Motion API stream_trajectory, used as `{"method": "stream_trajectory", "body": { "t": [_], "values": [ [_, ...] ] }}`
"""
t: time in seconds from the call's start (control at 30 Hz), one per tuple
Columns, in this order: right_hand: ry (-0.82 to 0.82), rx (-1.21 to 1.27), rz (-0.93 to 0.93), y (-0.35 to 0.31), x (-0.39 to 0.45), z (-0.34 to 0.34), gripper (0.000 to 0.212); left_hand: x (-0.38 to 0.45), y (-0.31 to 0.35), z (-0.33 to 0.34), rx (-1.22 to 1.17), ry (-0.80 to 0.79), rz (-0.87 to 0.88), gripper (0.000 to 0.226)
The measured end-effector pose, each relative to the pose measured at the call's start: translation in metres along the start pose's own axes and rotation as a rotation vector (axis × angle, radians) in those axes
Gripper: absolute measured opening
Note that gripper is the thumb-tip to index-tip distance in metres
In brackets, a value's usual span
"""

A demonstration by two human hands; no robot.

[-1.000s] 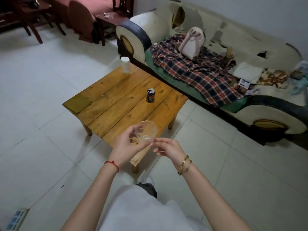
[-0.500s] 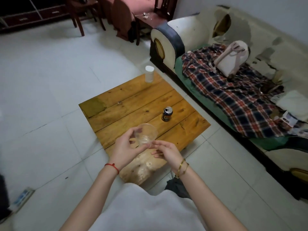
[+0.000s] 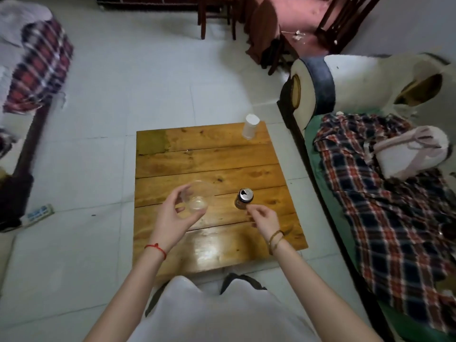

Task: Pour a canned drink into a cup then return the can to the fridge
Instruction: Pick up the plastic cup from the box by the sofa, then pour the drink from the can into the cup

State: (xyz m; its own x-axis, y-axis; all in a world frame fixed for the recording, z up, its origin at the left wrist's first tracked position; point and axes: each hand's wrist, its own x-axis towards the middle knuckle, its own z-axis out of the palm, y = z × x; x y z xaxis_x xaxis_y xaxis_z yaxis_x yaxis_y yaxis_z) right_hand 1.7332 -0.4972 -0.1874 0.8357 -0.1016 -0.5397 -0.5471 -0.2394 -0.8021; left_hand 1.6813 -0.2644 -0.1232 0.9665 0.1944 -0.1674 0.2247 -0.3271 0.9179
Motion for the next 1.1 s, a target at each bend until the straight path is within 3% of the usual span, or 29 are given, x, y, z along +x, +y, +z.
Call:
{"method": "stream_trajectory", "body": {
  "t": [0.07, 0.3, 0.57, 0.7, 0.87, 1.1],
  "values": [
    [0.046, -0.141, -0.012, 0.006, 0.029, -0.020, 0.007, -0.001, 0.002, 0.015, -0.009, 0.055, -0.029, 0.069],
    [-0.018, -0.435, -0.020, 0.024, 0.108, -0.041, 0.054, 0.003, -0.003, 0.056, 0.037, 0.175, -0.116, 0.065],
    [-0.114, -0.494, 0.073, 0.083, 0.183, -0.019, 0.086, 0.019, -0.039, 0.087, 0.083, 0.195, -0.183, 0.067],
    [-0.115, -0.500, -0.015, 0.111, 0.203, 0.000, 0.082, 0.028, -0.065, 0.100, 0.074, 0.213, -0.240, 0.068],
    [0.008, -0.438, -0.178, 0.127, 0.215, 0.018, 0.069, 0.038, -0.090, 0.112, 0.054, 0.228, -0.289, 0.068],
    [0.029, -0.412, -0.226, 0.122, 0.221, 0.024, 0.063, 0.045, -0.093, 0.115, 0.063, 0.237, -0.289, 0.067]
  ]
}}
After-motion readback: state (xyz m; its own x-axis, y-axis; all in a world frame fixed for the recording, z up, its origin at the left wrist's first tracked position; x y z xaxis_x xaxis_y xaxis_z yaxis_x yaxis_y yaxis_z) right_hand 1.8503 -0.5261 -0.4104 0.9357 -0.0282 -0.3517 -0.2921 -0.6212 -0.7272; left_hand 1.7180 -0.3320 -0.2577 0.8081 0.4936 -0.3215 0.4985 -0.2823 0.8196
